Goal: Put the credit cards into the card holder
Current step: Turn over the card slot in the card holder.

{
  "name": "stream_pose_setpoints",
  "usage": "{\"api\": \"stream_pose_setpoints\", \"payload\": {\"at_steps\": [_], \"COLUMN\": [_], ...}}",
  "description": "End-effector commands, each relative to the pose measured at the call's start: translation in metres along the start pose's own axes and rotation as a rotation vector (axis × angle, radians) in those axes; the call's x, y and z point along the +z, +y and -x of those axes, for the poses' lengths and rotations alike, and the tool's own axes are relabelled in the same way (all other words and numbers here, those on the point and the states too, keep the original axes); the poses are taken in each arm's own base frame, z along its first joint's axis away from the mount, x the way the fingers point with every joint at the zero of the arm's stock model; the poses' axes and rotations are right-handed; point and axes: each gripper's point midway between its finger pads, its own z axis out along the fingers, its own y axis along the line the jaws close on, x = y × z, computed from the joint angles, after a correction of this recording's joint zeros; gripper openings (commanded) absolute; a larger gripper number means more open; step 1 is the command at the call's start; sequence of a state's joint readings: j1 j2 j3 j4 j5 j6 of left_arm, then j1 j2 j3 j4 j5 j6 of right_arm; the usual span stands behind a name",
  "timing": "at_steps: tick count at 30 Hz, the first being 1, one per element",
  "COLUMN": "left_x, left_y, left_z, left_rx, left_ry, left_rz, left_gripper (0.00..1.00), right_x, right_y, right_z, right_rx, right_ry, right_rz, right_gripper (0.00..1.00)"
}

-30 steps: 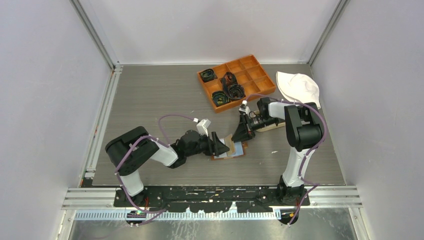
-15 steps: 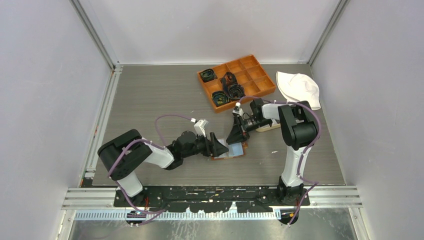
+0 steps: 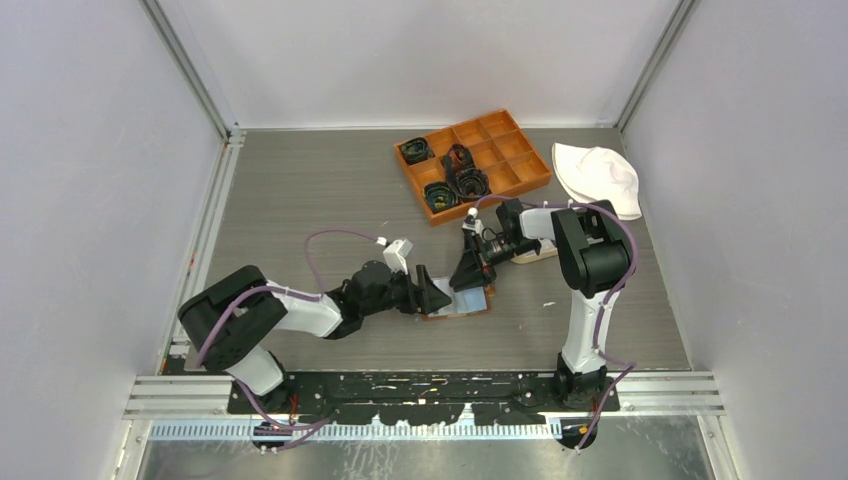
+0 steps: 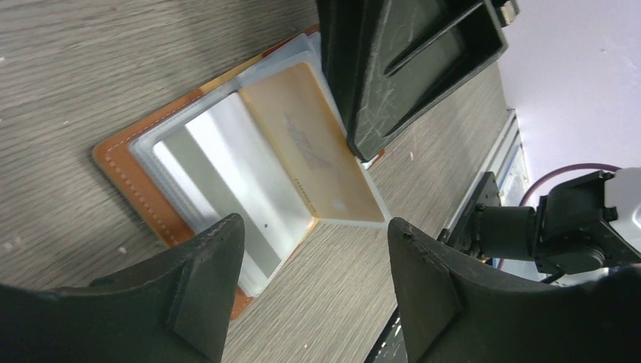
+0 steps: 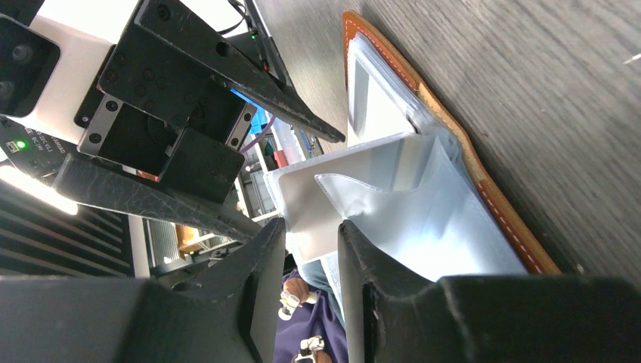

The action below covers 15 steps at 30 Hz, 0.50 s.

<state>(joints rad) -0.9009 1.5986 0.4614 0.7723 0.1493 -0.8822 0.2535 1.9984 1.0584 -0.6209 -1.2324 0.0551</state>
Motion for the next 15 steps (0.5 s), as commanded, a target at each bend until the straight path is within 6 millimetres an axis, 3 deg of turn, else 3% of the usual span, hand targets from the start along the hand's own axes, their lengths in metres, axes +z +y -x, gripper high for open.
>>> {"api": "stream_pose_setpoints", "payload": {"at_steps": [1, 10, 15], "left_x": [-0.006, -0.012, -0.010], "left_y": [0.000, -0.019, -0.014], "left_z": [0.014, 0.016, 0.013], "left_rx": [0.018, 0.054, 0.051], "left_ry": [-0.027, -0.026, -0.019], "left_rz": [0.052, 0.003, 0.024], "left_gripper": [0.69, 0.69, 0.70], "right_x": [0.001, 0.007, 0.009], "right_y": [0.002, 0.013, 0.015], "right_z": [0.004, 0.002, 0.001], "right_rx": [-0.020, -0.028, -0.025], "right_ry": [-0.005, 0.018, 0.027], "right_rz": [-0.006, 0.045, 0.055], "right_gripper": [0.38, 0.43, 0.44]}}
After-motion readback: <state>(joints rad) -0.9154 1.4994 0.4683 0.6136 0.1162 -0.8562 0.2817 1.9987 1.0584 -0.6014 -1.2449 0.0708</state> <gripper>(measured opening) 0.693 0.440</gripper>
